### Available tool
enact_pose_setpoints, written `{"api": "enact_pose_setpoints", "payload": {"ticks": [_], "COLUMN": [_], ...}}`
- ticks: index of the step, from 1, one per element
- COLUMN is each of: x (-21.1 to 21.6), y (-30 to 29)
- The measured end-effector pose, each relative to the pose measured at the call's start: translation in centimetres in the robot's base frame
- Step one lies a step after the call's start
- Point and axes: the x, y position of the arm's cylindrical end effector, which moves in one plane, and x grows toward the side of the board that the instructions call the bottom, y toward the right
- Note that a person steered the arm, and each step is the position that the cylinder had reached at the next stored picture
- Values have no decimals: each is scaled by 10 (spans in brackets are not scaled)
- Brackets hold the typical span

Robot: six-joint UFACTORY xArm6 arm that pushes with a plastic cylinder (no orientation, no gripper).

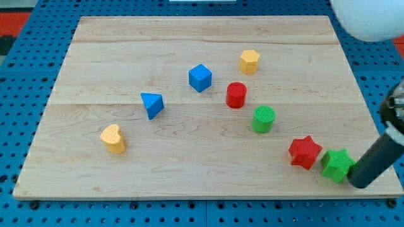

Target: Push the hexagon in between the circles

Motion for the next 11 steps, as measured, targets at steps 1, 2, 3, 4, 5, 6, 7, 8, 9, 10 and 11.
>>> {"api": "enact_pose_setpoints", "payload": {"ticks": [1, 2, 3, 4, 5, 6, 7, 8, 9, 10, 11], "x": [-10, -51, -138, -219, -251, -288, -293, -281, -266, -256, -239], "y": [17, 36, 37, 18, -44, -71, -113, -138, -138, -138, -138]}}
